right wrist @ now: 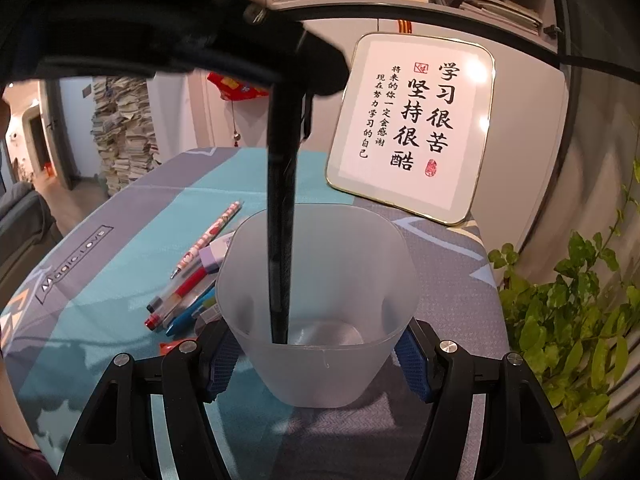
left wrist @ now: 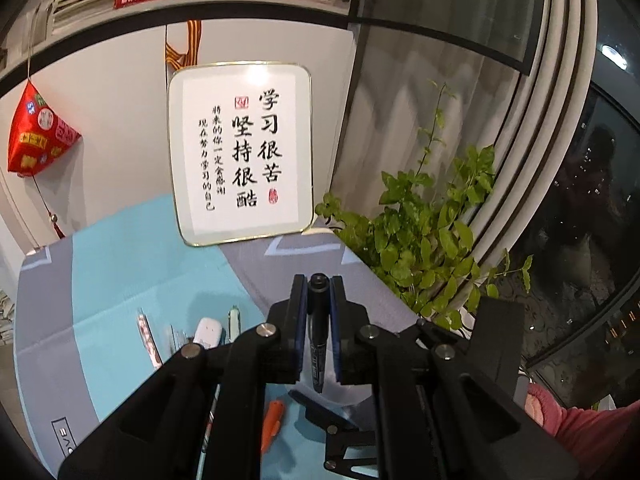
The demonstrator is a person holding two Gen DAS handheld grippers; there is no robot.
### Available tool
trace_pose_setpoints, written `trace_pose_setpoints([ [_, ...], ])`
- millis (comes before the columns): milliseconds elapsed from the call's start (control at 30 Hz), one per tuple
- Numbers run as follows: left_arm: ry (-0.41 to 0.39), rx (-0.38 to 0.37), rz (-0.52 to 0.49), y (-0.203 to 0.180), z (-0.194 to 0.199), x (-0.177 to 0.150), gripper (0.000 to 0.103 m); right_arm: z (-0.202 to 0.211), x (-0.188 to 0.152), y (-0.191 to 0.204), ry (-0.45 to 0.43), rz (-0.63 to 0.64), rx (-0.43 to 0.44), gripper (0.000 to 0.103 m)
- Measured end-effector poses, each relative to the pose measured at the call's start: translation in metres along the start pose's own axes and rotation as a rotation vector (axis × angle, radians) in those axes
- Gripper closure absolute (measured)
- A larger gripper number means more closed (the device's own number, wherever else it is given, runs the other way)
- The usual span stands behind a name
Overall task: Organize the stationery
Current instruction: 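Lift the black marker with the left tool and lower it into the cup, then open the left tool and move it back over the pens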
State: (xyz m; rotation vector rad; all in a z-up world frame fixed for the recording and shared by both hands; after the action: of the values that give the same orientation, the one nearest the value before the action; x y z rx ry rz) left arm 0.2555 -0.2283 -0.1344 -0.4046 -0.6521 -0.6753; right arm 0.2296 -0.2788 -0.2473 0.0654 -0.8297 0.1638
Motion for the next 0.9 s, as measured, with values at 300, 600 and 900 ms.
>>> trace_pose_setpoints([
  [300, 0.014, -0.013, 0.037, 0.007, -0.002, -0.007, 0.094, -0.015, -0.007, -0.005, 0.094, -0.031, 0.059, 0.033],
  [600, 0.017, -0.011, 0.057, 0.007, 0.0, -0.01, 0.095, -0.012, -0.014, -0.004, 0.113, -0.023, 0.072, 0.033],
  [900, -0.011, -0.026, 0.083, 0.012, 0.013, -0.016, 0.095, -0.003, -0.019, 0.014, 0.081, 0.209, -0.022, 0.033],
])
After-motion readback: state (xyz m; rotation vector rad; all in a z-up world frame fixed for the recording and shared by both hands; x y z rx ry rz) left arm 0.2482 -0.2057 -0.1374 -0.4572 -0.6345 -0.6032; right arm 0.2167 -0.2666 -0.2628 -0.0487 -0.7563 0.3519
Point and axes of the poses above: each gripper's, at about its wrist camera, not at the fingertips, and z roughly against the way its jaws point, y to its left, x to its top, the point moved 4 cm from there along -z, roughly the way its jaws point, and after that the axes turned 7 degrees about y, right-handed, at the moved point
